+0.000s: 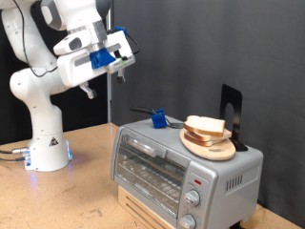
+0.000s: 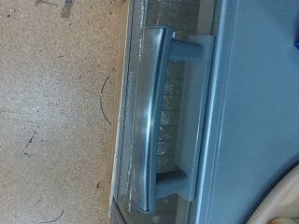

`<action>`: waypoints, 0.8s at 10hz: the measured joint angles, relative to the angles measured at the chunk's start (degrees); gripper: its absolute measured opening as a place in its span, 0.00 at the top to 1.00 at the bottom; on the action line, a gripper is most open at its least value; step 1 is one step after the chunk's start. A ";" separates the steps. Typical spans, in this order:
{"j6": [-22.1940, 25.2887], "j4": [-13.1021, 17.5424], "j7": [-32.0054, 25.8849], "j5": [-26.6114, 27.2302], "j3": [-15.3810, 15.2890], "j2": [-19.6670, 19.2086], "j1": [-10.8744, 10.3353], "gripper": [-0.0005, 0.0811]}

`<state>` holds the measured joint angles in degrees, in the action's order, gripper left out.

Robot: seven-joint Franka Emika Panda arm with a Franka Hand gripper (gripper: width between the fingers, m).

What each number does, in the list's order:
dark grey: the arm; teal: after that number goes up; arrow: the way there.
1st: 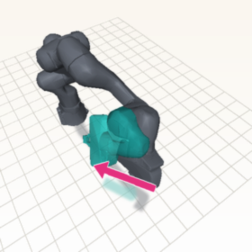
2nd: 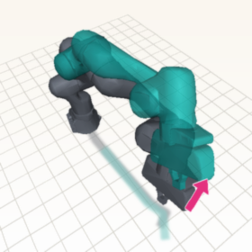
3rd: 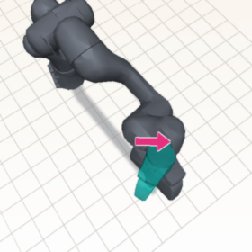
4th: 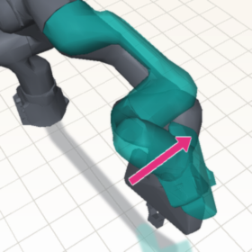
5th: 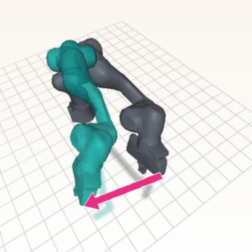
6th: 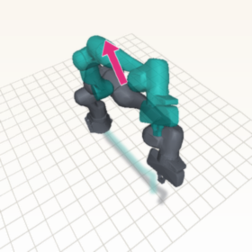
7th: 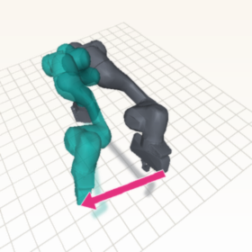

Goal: Make a piece of toast with the oven

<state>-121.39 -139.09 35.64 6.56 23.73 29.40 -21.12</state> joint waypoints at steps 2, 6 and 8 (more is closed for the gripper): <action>-0.76 0.84 -1.24 0.46 0.56 -2.12 -0.10 0.00; -4.20 -0.45 -1.73 2.14 0.43 -2.47 -0.11 0.00; -9.32 -4.24 0.50 1.55 -0.63 -3.98 -0.07 0.00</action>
<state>-130.71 -143.33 36.14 8.11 23.10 25.42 -21.19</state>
